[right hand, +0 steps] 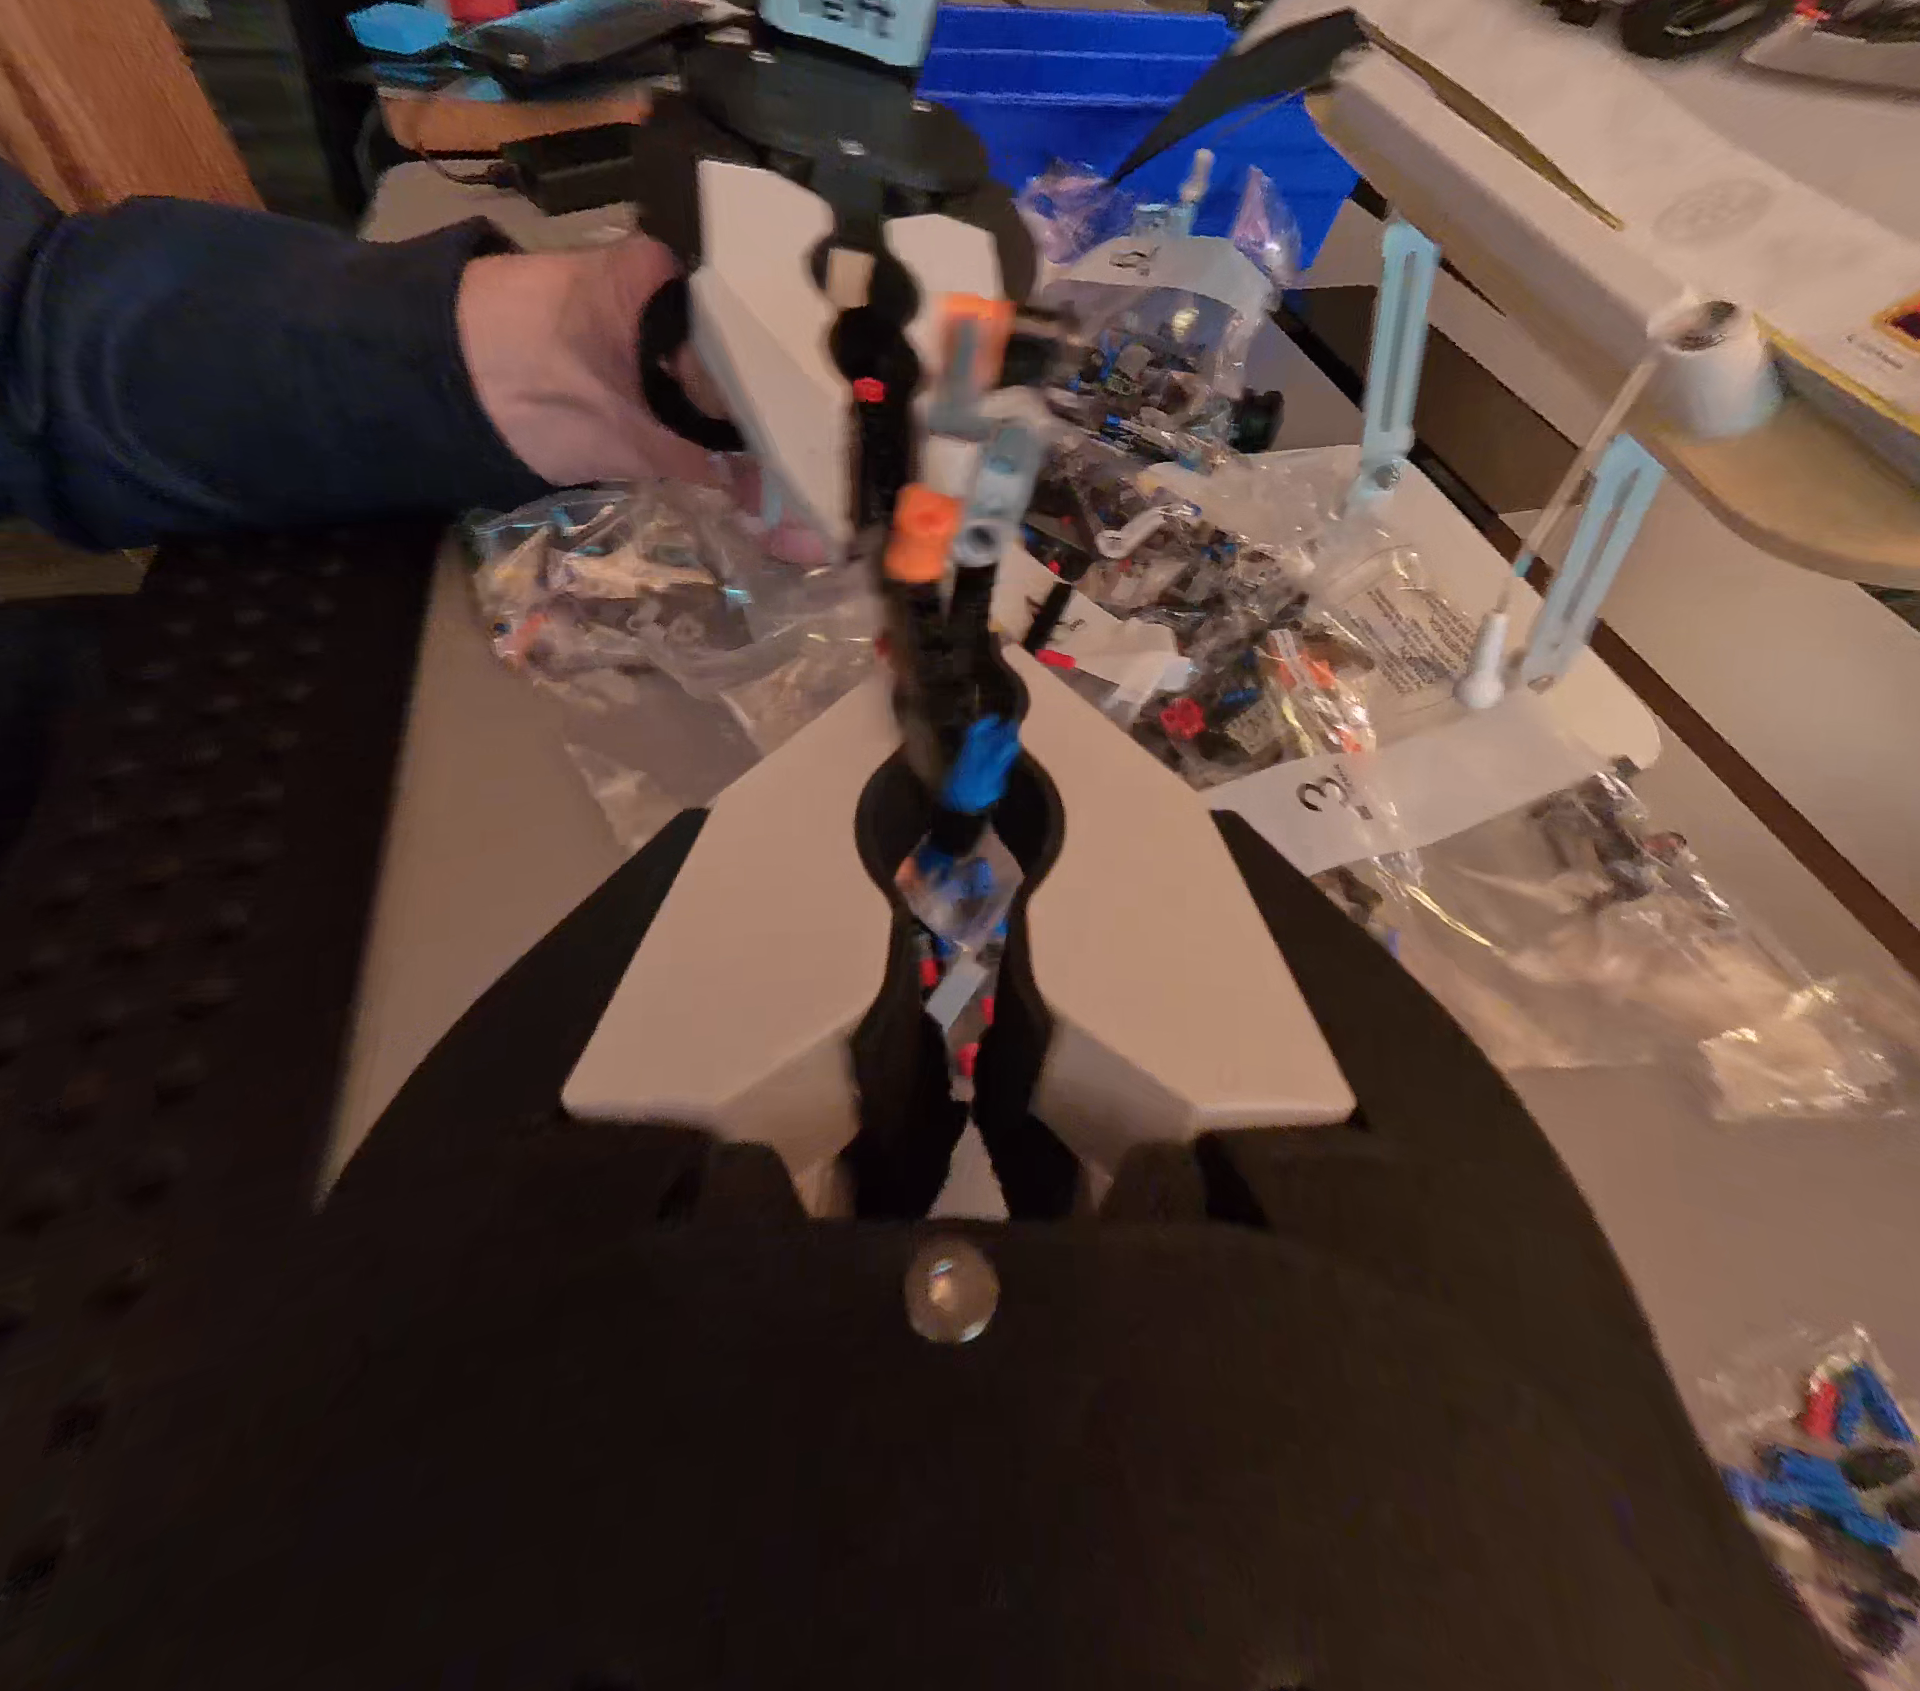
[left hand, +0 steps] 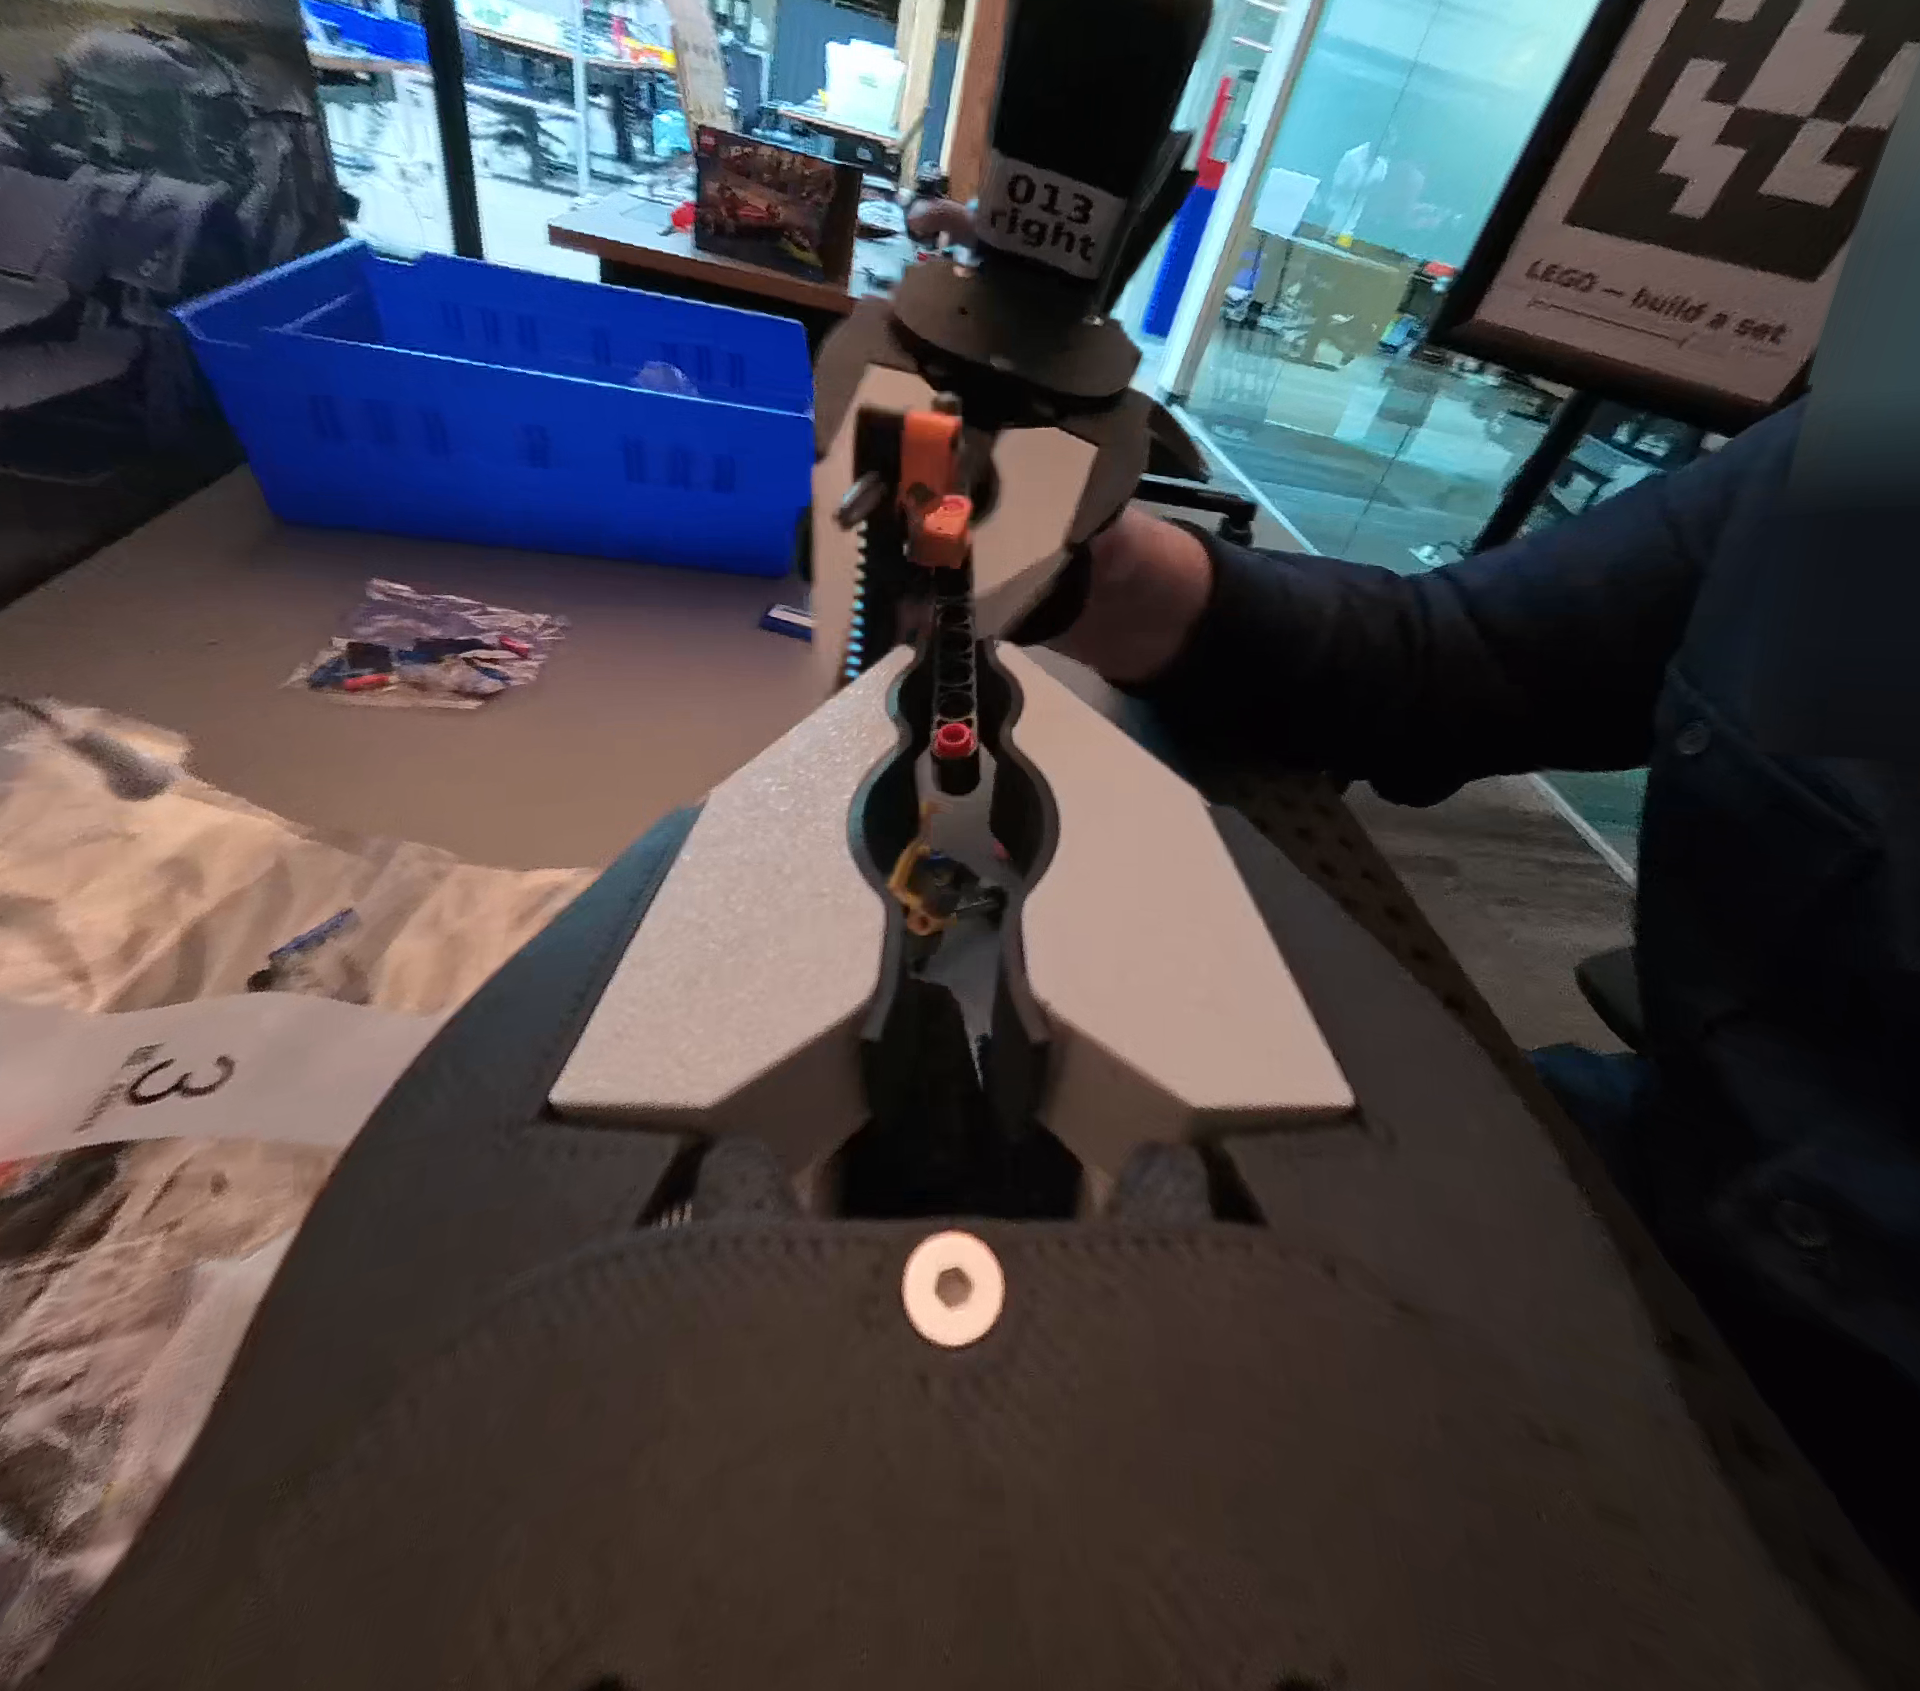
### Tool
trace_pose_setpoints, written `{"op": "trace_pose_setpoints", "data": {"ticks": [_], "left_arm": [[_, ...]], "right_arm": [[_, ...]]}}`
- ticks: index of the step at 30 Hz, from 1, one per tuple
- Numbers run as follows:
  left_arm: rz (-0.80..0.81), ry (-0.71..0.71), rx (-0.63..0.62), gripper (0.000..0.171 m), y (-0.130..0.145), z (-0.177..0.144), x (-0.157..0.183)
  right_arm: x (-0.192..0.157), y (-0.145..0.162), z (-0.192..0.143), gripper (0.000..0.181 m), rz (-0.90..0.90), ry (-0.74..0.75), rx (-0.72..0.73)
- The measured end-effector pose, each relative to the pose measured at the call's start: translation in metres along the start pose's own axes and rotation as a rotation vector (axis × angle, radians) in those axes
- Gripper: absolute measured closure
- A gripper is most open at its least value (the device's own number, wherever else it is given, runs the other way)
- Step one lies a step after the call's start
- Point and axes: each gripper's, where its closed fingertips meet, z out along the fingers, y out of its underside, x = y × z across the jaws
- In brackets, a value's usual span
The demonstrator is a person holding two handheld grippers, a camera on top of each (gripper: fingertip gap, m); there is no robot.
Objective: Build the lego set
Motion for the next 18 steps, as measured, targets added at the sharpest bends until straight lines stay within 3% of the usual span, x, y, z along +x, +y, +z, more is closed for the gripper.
{"op": "trace_pose_setpoints", "data": {"ticks": [11, 15, 18], "left_arm": [[-0.037, -0.044, -0.074, 0.164, 0.011, 0.007, -0.008], [-0.084, -0.076, -0.015, 0.165, 0.006, -0.013, -0.023], [0.02, -0.188, -0.107, 0.158, 0.015, -0.011, -0.033]], "right_arm": [[0.04, 0.006, -0.009, 0.177, -0.12, 0.364, -0.113], [0.032, -0.004, -0.014, 0.177, -0.131, 0.316, -0.06], [0.037, 0.006, -0.012, 0.177, -0.117, 0.331, -0.109]]}}
